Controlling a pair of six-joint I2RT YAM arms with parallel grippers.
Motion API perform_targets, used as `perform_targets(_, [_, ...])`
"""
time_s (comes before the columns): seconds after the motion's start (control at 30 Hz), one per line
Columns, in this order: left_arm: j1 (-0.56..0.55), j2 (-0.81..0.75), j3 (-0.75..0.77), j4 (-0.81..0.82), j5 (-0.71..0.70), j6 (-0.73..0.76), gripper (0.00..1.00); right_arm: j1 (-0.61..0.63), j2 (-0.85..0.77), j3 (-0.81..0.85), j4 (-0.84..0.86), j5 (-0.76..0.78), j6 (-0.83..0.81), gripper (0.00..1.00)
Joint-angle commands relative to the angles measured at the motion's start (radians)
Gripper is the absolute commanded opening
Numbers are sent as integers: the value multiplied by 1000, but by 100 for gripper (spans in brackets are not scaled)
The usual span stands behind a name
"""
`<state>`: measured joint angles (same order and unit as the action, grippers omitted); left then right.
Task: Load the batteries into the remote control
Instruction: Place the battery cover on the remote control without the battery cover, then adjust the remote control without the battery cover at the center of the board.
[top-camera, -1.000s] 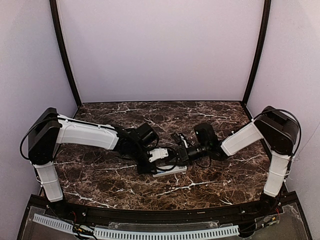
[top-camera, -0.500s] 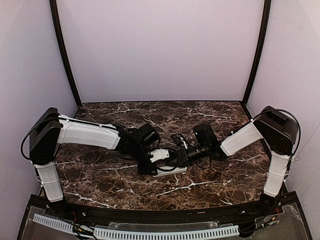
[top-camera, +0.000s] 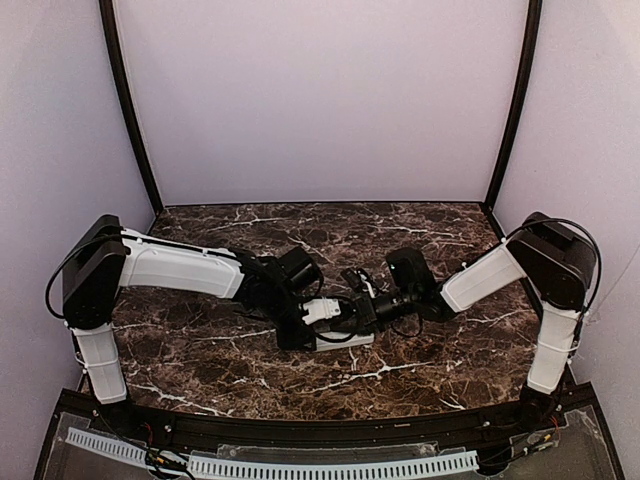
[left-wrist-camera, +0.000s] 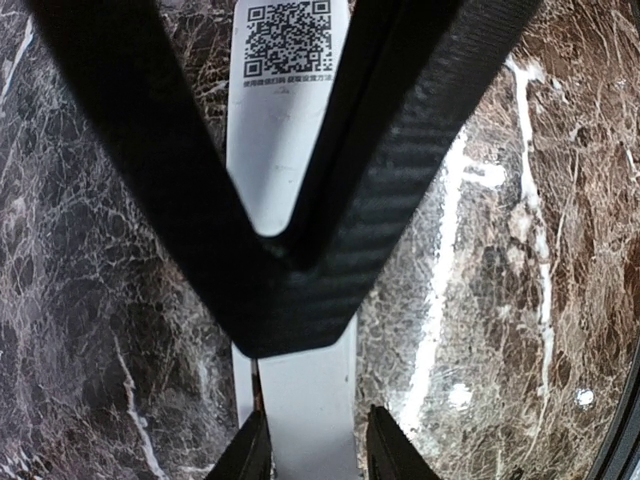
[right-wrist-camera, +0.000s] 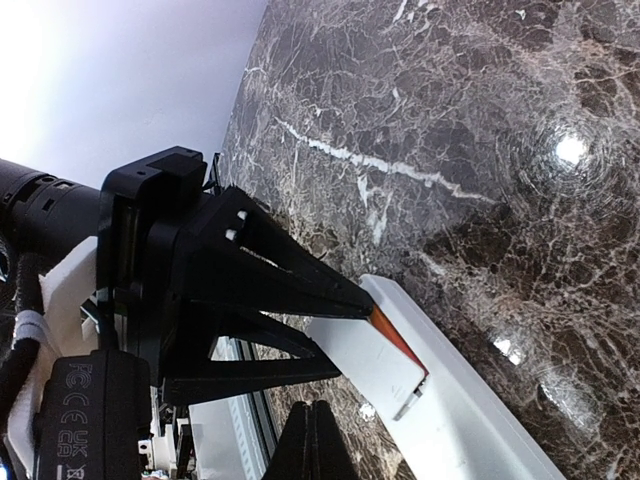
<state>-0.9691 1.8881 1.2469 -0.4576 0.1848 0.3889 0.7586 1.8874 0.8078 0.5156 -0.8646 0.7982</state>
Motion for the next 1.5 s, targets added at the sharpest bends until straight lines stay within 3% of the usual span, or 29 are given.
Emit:
perform_targets(0.0, [-6, 17, 18, -27, 9, 0, 35, 10, 5, 4, 9, -1, -10, 0])
perform_targets(0.8, [-15, -56, 32, -38, -31, -17, 54, 9, -5, 2, -4, 9, -20, 0])
perform_targets(1.2, [5, -147, -15, 6, -75, -68, 58, -2, -36, -8, -17, 11, -54, 0])
perform_targets(1.3, [26, -237, -93, 100, -88, -109, 71, -5, -84, -9, -41, 25, -112, 7])
perform_targets(1.43, [76, -394, -258, 306, -96, -222, 96, -8, -183, 10, -160, 109, -282, 29])
perform_targets(1.47, [89, -445, -313, 387, -120, -273, 98, -7, -211, 13, -189, 130, -320, 35])
